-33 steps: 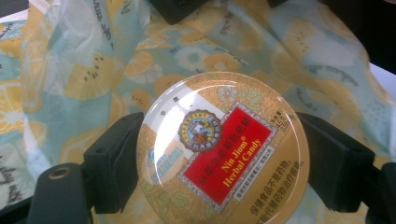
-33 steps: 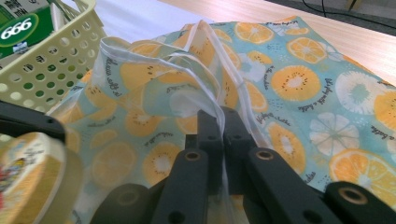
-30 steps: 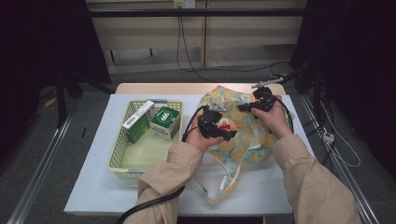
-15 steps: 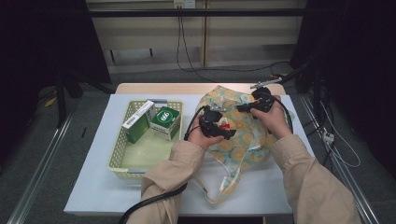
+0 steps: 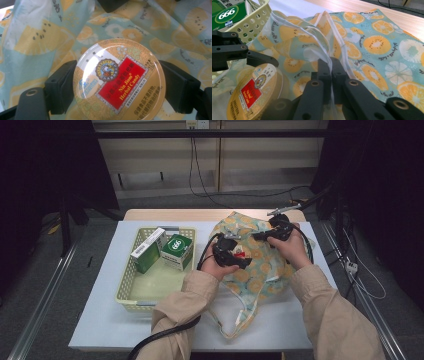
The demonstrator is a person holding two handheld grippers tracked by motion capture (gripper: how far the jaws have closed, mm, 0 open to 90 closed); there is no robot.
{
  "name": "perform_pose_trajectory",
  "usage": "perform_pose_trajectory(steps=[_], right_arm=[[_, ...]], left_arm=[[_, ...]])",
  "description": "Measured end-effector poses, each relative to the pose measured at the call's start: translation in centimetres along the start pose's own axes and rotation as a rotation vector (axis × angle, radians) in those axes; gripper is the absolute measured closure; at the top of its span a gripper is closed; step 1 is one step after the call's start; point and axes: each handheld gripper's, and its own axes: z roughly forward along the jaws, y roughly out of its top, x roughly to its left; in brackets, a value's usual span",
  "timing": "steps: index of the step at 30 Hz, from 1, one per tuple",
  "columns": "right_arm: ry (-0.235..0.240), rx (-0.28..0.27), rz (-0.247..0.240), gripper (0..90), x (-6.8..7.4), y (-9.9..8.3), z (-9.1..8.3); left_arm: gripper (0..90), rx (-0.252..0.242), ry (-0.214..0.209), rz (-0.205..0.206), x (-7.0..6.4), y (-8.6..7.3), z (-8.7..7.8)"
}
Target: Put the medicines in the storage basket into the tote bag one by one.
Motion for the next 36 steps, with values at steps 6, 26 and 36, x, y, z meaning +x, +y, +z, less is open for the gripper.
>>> perform_pose_trajectory(steps=[6, 26, 36], right_arm=[[0.002, 0.002, -0.002, 89.2, 0.0, 0.0, 0.1], [0.018, -0.008, 0.012, 89.2, -0.1, 0.1, 0.1], [0.043, -0.006, 0.033, 89.2, -0.3, 0.0, 0.9]], left_arm=[[20.1, -0.001, 0.01, -0.009, 0.3, 0.0, 0.2], [20.1, 0.011, 0.085, -0.052, 2.2, 0.7, 2.8], [15.5, -0.02, 0.103, -0.036, 3.6, 2.0, 4.2]])
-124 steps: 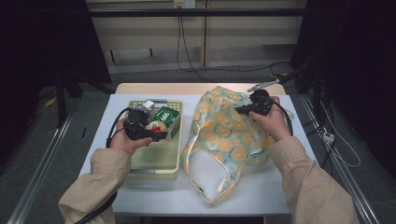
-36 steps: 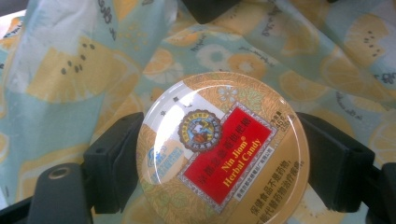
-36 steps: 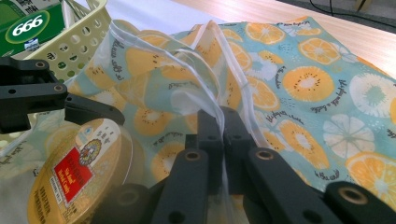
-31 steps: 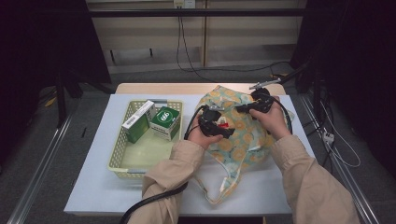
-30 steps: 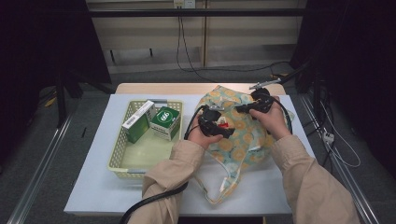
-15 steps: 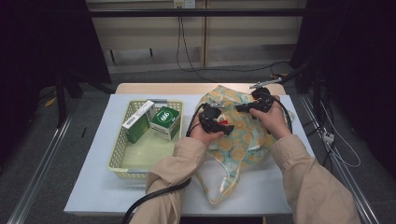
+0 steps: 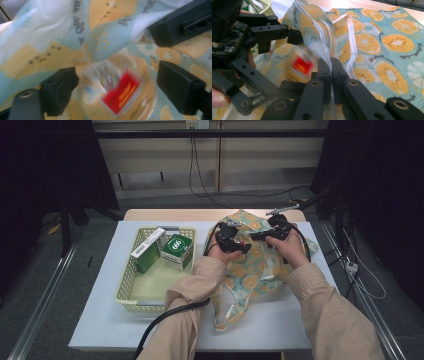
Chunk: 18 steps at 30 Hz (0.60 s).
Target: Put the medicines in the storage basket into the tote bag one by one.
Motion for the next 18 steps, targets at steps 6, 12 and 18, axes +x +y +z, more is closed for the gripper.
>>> perform_pose_trajectory(steps=[6, 12, 18], right_arm=[[-0.003, -0.001, 0.006, 89.2, 0.0, -0.1, -0.2], [-0.021, 0.002, -0.013, 89.2, 0.7, 0.0, -0.8], [-0.029, 0.004, -0.025, 89.1, 1.4, -0.3, -0.8]], left_arm=[[14.3, 0.002, -0.018, 0.008, -0.6, 0.2, -1.8], [13.0, 0.021, -0.049, 0.01, -1.2, 0.6, -4.6], [11.5, 0.036, -0.064, 0.043, -1.7, 0.5, -7.6]])
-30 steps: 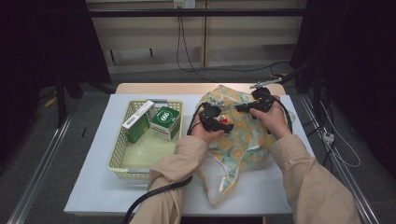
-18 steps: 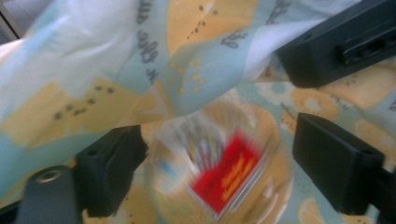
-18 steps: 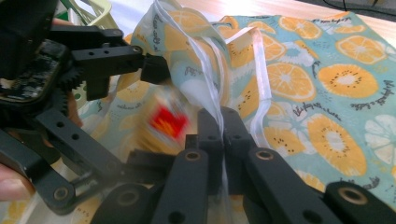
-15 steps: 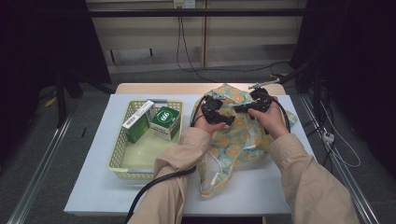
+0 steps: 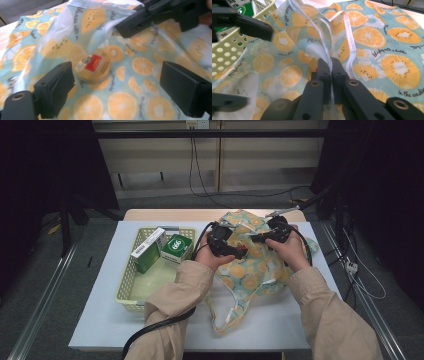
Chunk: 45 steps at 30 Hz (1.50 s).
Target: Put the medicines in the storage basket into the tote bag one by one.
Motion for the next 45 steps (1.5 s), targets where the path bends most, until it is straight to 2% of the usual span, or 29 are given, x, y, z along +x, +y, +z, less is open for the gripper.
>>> perform_pose_trajectory(steps=[3, 5, 7, 8, 9, 10, 13, 15, 22, 23, 24, 25, 26, 28, 31, 39, 40, 42, 43, 45], right_arm=[[-0.01, 0.005, -0.004, 89.2, 0.3, -0.2, 0.3], [-0.008, 0.008, -0.001, 89.1, 0.4, -0.3, 0.5], [-0.01, 0.012, -0.002, 89.1, 0.5, -0.3, 0.6], [-0.011, 0.013, -0.003, 89.1, 0.6, -0.3, 0.7], [-0.01, 0.013, -0.006, 89.1, 0.6, -0.3, 0.7], [-0.011, 0.014, -0.006, 89.1, 0.6, -0.2, 0.7], [-0.013, 0.011, -0.001, 89.1, 0.6, -0.3, 0.6], [-0.015, 0.008, -0.001, 89.1, 0.6, -0.3, 0.5], [-0.019, 0.013, -0.004, 89.1, 0.6, -0.6, 0.4], [-0.018, 0.012, -0.004, 89.1, 0.6, -0.6, 0.3], [-0.017, 0.009, -0.005, 89.1, 0.6, -0.5, 0.3], [-0.016, 0.006, -0.004, 89.1, 0.5, -0.5, 0.2], [-0.016, 0.005, -0.003, 89.1, 0.5, -0.5, 0.2], [-0.016, 0.004, -0.002, 89.1, 0.6, -0.5, 0.2], [-0.013, 0.003, -0.004, 89.1, 0.7, -0.5, 0.2], [-0.012, -0.001, -0.004, 89.1, 0.6, -0.5, 0.0], [-0.012, -0.002, -0.003, 89.1, 0.6, -0.6, -0.1], [-0.013, 0.0, -0.002, 89.1, 0.6, -0.6, -0.1], [-0.012, -0.001, -0.001, 89.1, 0.6, -0.6, -0.1], [-0.013, 0.003, -0.002, 89.1, 0.6, -0.6, -0.1]], left_arm=[[11.2, 0.008, -0.026, -0.01, 0.1, -0.4, -1.2], [11.2, 0.008, -0.019, 0.007, 0.3, -0.7, -2.1], [11.1, 0.012, -0.016, 0.007, 0.6, -0.9, -3.0], [10.7, 0.014, 0.013, 0.009, 0.6, -1.0, -3.5], [10.7, 0.015, -0.014, 0.006, 1.0, -1.1, -4.0], [10.6, 0.017, -0.02, -0.004, 1.2, -1.3, -4.4], [9.5, 0.013, -0.014, -0.002, 1.9, -1.6, -5.7], [9.7, 0.014, -0.001, 0.005, 2.4, -1.9, -6.4], [9.7, 0.017, 0.078, -0.017, 5.1, -3.1, -8.6], [9.7, 0.016, 0.115, -0.019, 5.4, -3.2, -8.9], [9.6, 0.018, 0.092, -0.027, 5.9, -3.4, -9.2], [9.6, 0.006, 0.102, -0.043, 6.2, -3.6, -9.4], [9.6, 0.015, 0.112, -0.037, 6.6, -3.7, -9.7], [9.6, 0.005, 0.136, -0.049, 7.2, -4.1, -10.1], [9.6, 0.017, 0.174, -0.049, 8.0, -4.6, -10.3], [9.1, 0.031, 0.204, -0.089, 9.8, -6.3, -10.3], [9.1, 0.037, 0.209, -0.082, 10.0, -6.4, -10.3], [8.1, 0.033, 0.21, -0.092, 10.2, -6.8, -10.2], [7.5, 0.032, 0.232, -0.089, 10.3, -6.9, -10.2], [6.4, 0.033, 0.215, -0.096, 10.5, -7.1, -10.2]])
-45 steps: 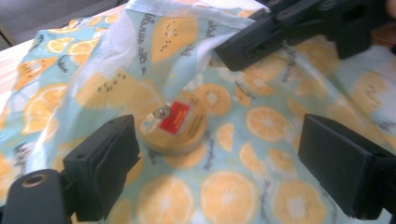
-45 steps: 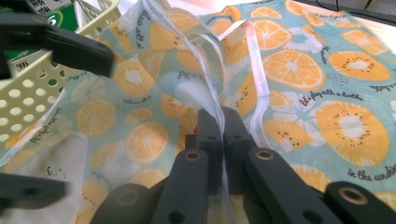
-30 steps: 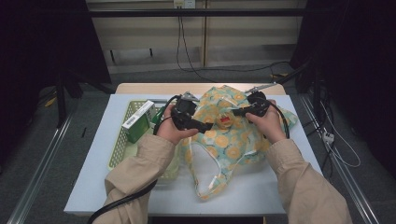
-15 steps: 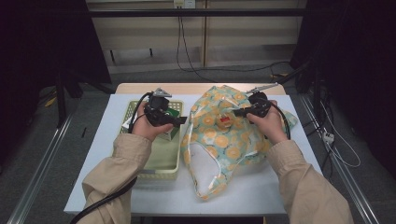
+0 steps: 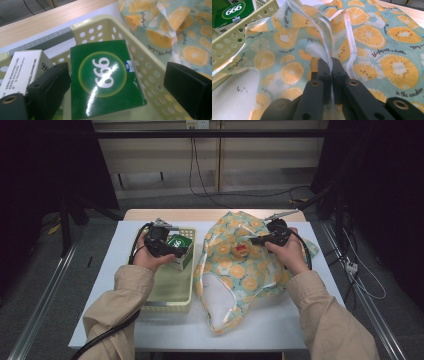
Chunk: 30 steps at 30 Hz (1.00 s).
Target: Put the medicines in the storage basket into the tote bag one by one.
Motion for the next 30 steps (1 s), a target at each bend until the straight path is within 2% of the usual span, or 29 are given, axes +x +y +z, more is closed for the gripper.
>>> perform_pose_trajectory(steps=[3, 5, 6, 7, 14, 21, 22, 23, 24, 28, 30], right_arm=[[0.0, -0.001, -0.003, 89.1, 0.0, 0.0, 0.1], [0.001, -0.005, -0.004, 89.1, 0.0, 0.0, 0.1], [0.003, -0.005, -0.004, 89.1, 0.0, -0.1, 0.1], [0.004, -0.005, -0.004, 89.1, 0.0, -0.1, 0.1], [0.009, -0.006, -0.001, 89.1, 0.0, 0.0, 0.1], [0.01, -0.004, 0.002, 89.1, -0.1, -0.1, 0.2], [0.01, -0.002, 0.002, 89.1, -0.1, -0.1, 0.2], [0.01, -0.002, 0.002, 89.1, -0.1, -0.1, 0.2], [0.01, -0.002, 0.001, 89.1, -0.1, -0.1, 0.3], [0.011, -0.001, 0.003, 89.1, -0.1, -0.1, 0.4], [0.011, -0.001, 0.003, 89.1, -0.1, -0.2, 0.4]], left_arm=[[6.0, 0.02, 0.002, 0.01, 0.3, -0.4, 0.2], [5.9, 0.013, 0.012, 0.0, 0.5, -0.7, 0.4], [5.9, 0.01, 0.034, -0.002, 0.5, -0.8, 0.5], [5.8, 0.023, 0.025, 0.009, 0.8, -0.9, 0.5], [5.8, 0.019, 0.05, -0.027, 1.3, -1.3, 1.0], [6.0, 0.014, 0.02, -0.028, 0.7, -1.1, 1.3], [5.9, 0.033, 0.02, -0.012, 0.5, -1.1, 1.4], [5.4, 0.039, 0.027, -0.017, 0.3, -1.0, 1.5], [5.2, 0.054, 0.011, -0.019, 0.1, -1.0, 1.7], [3.9, 0.094, 0.035, 0.007, -0.2, -1.2, 2.4], [4.4, 0.103, 0.037, -0.012, 0.0, -1.4, 2.7]])
